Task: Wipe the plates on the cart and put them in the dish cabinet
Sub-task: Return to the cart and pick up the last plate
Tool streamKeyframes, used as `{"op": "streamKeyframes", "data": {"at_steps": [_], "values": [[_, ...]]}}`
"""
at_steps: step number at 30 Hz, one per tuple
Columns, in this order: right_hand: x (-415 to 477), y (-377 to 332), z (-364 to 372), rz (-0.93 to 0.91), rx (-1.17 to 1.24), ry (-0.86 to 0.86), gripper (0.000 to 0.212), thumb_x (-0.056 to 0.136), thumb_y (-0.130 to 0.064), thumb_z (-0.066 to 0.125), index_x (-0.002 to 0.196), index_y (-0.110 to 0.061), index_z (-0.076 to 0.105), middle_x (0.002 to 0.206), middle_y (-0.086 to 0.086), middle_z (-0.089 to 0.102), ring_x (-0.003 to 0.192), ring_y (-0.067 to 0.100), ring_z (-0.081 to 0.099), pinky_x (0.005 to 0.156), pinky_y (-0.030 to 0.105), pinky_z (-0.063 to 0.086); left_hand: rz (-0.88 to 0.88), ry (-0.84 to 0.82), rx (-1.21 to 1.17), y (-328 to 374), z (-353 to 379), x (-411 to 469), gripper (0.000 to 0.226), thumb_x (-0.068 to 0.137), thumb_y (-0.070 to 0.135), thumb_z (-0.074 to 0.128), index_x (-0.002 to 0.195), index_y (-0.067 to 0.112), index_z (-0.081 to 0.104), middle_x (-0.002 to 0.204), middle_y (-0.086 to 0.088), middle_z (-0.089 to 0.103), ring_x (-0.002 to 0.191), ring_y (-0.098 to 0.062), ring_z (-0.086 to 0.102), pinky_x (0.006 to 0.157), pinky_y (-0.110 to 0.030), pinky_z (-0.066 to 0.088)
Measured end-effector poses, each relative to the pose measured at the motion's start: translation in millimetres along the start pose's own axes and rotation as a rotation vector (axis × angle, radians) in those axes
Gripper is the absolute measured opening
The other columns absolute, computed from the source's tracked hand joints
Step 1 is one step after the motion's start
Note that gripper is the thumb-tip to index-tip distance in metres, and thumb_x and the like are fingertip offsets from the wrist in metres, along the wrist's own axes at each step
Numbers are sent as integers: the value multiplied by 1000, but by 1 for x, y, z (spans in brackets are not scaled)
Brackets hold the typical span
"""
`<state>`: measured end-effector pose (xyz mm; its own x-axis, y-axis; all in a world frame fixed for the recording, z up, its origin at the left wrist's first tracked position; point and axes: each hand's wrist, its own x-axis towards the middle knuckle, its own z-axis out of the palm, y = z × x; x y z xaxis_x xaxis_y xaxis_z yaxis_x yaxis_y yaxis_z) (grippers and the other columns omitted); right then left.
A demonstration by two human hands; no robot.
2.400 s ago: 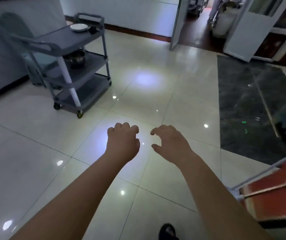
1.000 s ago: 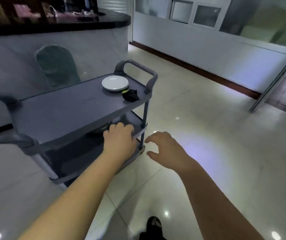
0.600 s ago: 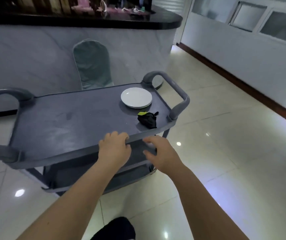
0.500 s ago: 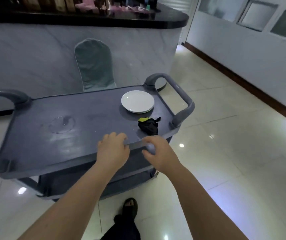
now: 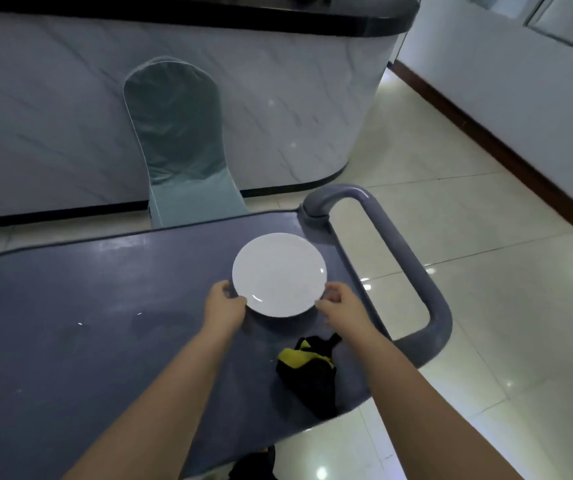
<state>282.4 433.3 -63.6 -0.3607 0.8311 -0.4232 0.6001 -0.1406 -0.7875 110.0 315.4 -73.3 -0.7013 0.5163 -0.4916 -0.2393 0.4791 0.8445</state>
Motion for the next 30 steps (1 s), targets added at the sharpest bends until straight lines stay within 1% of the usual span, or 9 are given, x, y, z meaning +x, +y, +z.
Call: {"op": "streamKeyframes", "data": {"at_steps": [5, 8, 13, 16, 19, 24, 26, 28, 30], "values": [[61, -2, 5, 195, 154, 18, 25, 93, -11, 58, 113, -19, 45, 97, -1, 56, 90, 22, 57, 79, 37, 51, -53, -13, 49, 9, 14, 53, 19, 88, 4, 53, 107, 8, 54, 106, -13, 62, 83, -18, 55, 64, -28, 41], [86, 2, 7, 240, 193, 29, 22, 93, -12, 60, 113, -11, 51, 105, 10, 62, 94, 29, 63, 72, 36, 55, -115, -28, -6, 7, 26, 71, 23, 92, 8, 51, 114, 8, 58, 108, -7, 64, 92, -24, 59, 69, -30, 44], [101, 18, 10, 198, 123, -16, 24, 90, -12, 66, 112, -6, 58, 105, 11, 66, 93, 27, 66, 82, 44, 58, -185, 60, -31, 4, 31, 89, 26, 103, 23, 39, 107, 7, 59, 106, -9, 62, 90, -25, 58, 74, -32, 45], [103, 22, 5, 152, 105, -47, 23, 89, -9, 65, 112, -12, 59, 108, 8, 67, 96, 25, 66, 87, 44, 57, -173, 120, 7, 3, 33, 84, 24, 102, 17, 35, 103, 5, 57, 103, -11, 60, 75, -16, 52, 60, -28, 40], [99, 16, -3, 58, 93, -95, 25, 90, -12, 65, 114, -17, 60, 110, 5, 67, 100, 24, 65, 91, 45, 55, -171, 179, -44, 4, 30, 63, 21, 103, 16, 37, 101, 9, 57, 100, -9, 60, 77, -18, 53, 66, -31, 46], [71, -25, -13, -182, 124, -314, 24, 93, -8, 61, 117, -15, 60, 105, 2, 68, 98, 18, 66, 77, 26, 55, -177, 304, -381, -6, -3, -16, 18, 103, 18, 44, 108, 14, 61, 109, -10, 67, 96, -31, 63, 90, -53, 53], [55, -45, -9, -246, 109, -448, 24, 94, -10, 60, 118, -17, 59, 105, -2, 68, 95, 13, 66, 66, 17, 54, -174, 374, -524, -18, -20, -57, 22, 103, 18, 45, 119, 9, 59, 112, -11, 66, 93, -28, 62, 85, -51, 53], [36, -62, 6, -303, 79, -597, 24, 95, -10, 60, 117, -19, 59, 104, -3, 69, 92, 14, 67, 62, 16, 54, -170, 473, -639, -34, -34, -96, 26, 103, 20, 46, 122, 8, 58, 114, -10, 66, 93, -25, 63, 71, -40, 55], [10, -74, 32, -355, 34, -730, 22, 95, -10, 59, 114, -20, 60, 102, -1, 70, 91, 15, 68, 61, 17, 54, -158, 594, -754, -53, -49, -136, 28, 102, 20, 46, 123, 6, 58, 116, -11, 67, 95, -24, 63, 69, -35, 54]]}}
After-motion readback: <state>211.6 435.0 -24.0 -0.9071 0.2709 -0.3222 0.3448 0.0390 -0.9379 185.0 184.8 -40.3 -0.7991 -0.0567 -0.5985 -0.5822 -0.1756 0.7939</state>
